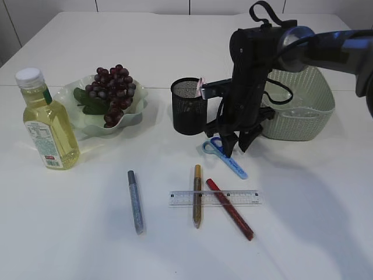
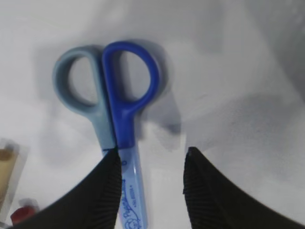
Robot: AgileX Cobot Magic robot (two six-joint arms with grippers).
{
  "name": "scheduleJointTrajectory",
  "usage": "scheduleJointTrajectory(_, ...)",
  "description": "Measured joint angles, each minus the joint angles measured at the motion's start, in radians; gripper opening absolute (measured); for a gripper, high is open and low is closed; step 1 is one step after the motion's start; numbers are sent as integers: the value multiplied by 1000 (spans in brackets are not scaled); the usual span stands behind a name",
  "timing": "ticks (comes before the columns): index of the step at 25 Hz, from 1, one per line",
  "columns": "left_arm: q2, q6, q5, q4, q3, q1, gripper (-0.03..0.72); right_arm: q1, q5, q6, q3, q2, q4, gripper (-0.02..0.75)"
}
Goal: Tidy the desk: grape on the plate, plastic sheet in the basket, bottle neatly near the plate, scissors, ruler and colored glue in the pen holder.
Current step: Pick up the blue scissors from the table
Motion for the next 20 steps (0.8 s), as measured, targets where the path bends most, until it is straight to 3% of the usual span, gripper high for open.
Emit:
scheduleJointTrajectory(6,0,0,0,10,0,0,434,-2,0,-32,0,0,61,351)
scheduleJointTrajectory(20,0,0,0,10,0,0,434,17,-1,-68,0,0,63,351)
